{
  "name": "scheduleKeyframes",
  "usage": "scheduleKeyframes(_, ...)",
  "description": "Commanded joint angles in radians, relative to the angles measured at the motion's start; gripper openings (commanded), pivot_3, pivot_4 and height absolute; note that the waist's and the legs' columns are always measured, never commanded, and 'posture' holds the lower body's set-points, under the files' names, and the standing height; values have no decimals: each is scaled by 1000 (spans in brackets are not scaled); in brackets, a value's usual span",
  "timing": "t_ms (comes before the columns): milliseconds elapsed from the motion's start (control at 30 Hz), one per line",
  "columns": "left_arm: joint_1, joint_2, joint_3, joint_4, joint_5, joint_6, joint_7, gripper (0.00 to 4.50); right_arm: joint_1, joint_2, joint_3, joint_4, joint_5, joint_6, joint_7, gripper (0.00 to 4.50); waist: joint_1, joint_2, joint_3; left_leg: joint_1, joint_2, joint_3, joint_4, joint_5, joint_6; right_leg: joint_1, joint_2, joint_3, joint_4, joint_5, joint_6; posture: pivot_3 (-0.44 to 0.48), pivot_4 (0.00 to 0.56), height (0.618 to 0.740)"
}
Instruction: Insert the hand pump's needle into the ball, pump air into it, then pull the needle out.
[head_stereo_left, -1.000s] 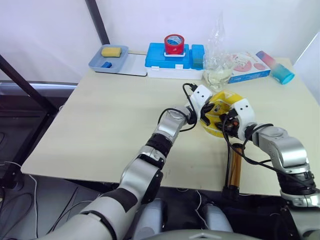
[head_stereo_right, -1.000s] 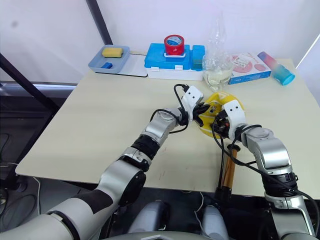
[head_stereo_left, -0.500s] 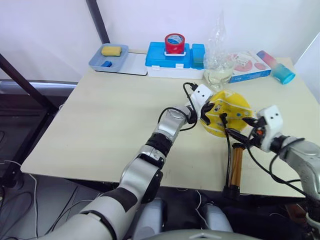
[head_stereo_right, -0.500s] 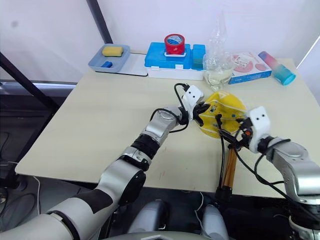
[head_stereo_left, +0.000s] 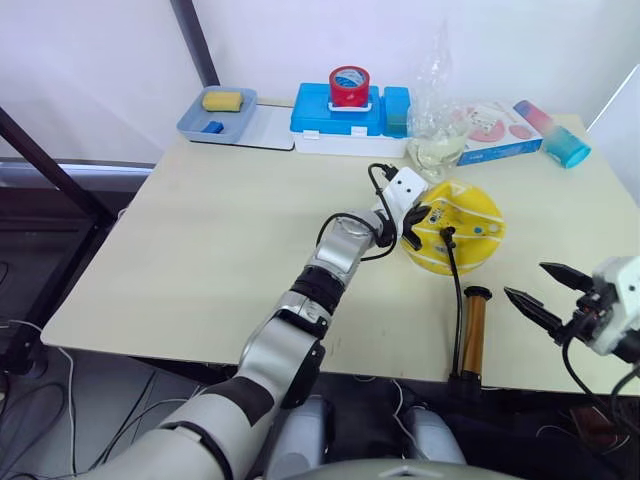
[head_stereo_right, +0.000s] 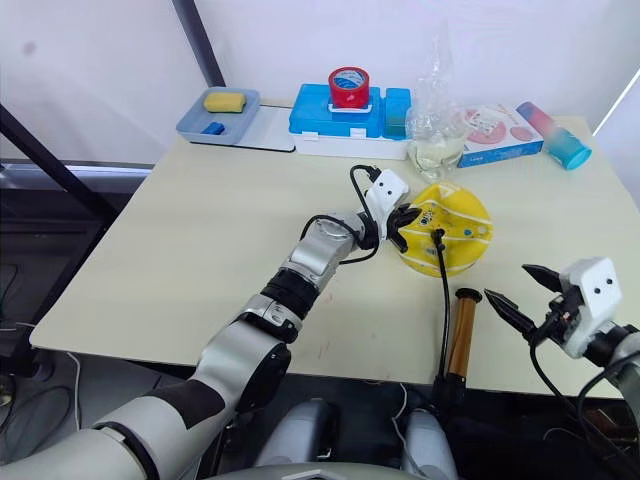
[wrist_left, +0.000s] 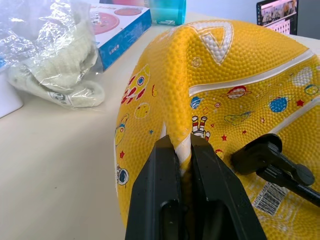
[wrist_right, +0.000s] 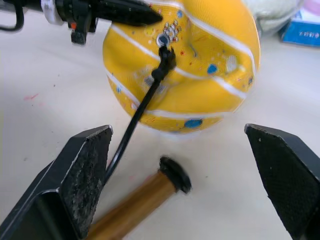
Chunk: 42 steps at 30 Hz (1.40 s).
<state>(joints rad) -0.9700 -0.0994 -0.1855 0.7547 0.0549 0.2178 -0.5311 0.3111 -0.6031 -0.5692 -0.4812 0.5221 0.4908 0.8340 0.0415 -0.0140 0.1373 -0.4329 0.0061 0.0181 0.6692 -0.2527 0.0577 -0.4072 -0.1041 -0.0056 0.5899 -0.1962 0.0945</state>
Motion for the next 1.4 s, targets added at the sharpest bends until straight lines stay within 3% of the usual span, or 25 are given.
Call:
scheduleKeyframes(33, 11, -1, -15, -40, 2, 19, -3, 0, 59, 37, -101, 16, 45, -146, 69, 4458, -1, 0, 0, 0, 0, 0, 0, 0, 0, 0, 0, 0, 0, 0, 0, 0, 150, 729)
scheduleKeyframes(433, 16, 0, -21, -98, -15, 59, -24, 0, 187, -32, -219, 272, 180, -305, 409, 4458, -1, 1, 0, 1, 0, 2, 0, 0, 0, 0, 0, 3, 0, 0, 0, 0, 150, 729)
scheduleKeyframes(533, 20, 2, -11, -129, -38, 78, -50, 1068, 196, -37, -219, 291, 182, -326, 429, 4500, -2, 2, 0, 1, -2, 5, 1, 0, 1, 0, -1, 5, 0, -1, 1, 0, 150, 729)
scheduleKeyframes(567, 21, 5, -10, -139, -42, 79, -54, 1068, 194, -36, -218, 294, 181, -335, 428, 4500, -2, 2, 0, 1, -2, 6, 1, -1, 1, 0, -2, 7, -1, -1, 2, 0, 150, 729)
scheduleKeyframes(600, 22, 7, -9, -147, -45, 82, -57, 1839, 192, -34, -217, 296, 181, -340, 427, 4500, -2, 2, 0, 1, -3, 7, 1, -1, 2, 0, -2, 9, -1, -1, 2, 0, 150, 729)
scheduleKeyframes(733, 23, 16, 4, -198, -73, 94, -84, 2776, 183, -18, -205, 305, 171, -387, 429, 4500, -1, 1, 1, 2, -3, 13, 2, -2, 4, -2, -3, 15, 0, 0, 4, 0, 150, 729)
scheduleKeyframes(767, 22, 19, 9, -213, -81, 95, -89, 3441, 178, -12, -204, 308, 170, -402, 429, 4500, -1, 1, 1, 3, -3, 17, 2, -3, 5, -5, -2, 21, 1, 0, 5, 0, 150, 729)
scheduleKeyframes(833, 18, 25, 20, -245, -100, 96, -97, 3695, 173, -4, -202, 313, 177, -420, 430, 4500, -1, 0, 1, 3, -3, 19, 2, -3, 5, -6, -2, 23, 1, 1, 6, 0, 150, 729)
scheduleKeyframes(900, 16, 32, 24, -279, -113, 98, -108, 4453, 171, 1, -201, 322, 179, -440, 439, 4500, -3, -2, 3, 4, -3, 23, 2, -4, 6, -7, -1, 28, 1, 2, 7, 0, 150, 729)
scheduleKeyframes(1200, 63, 124, 14, -530, -220, 234, -235, 4453, 177, 10, -191, 343, 191, -499, 486, 4500, -11, -4, 4, 15, -3, 53, 4, -11, 18, -10, -1, 62, 0, 8, 19, 0, 150, 729)
scheduleKeyframes(1400, 168, 293, -42, -715, -298, 377, -407, 4453, 206, 9, -193, 332, 205, -503, 518, 4500, -34, -2, 3, 20, -3, 59, 4, -12, 20, -11, 1, 75, 1, 10, 22, 0, 150, 729)
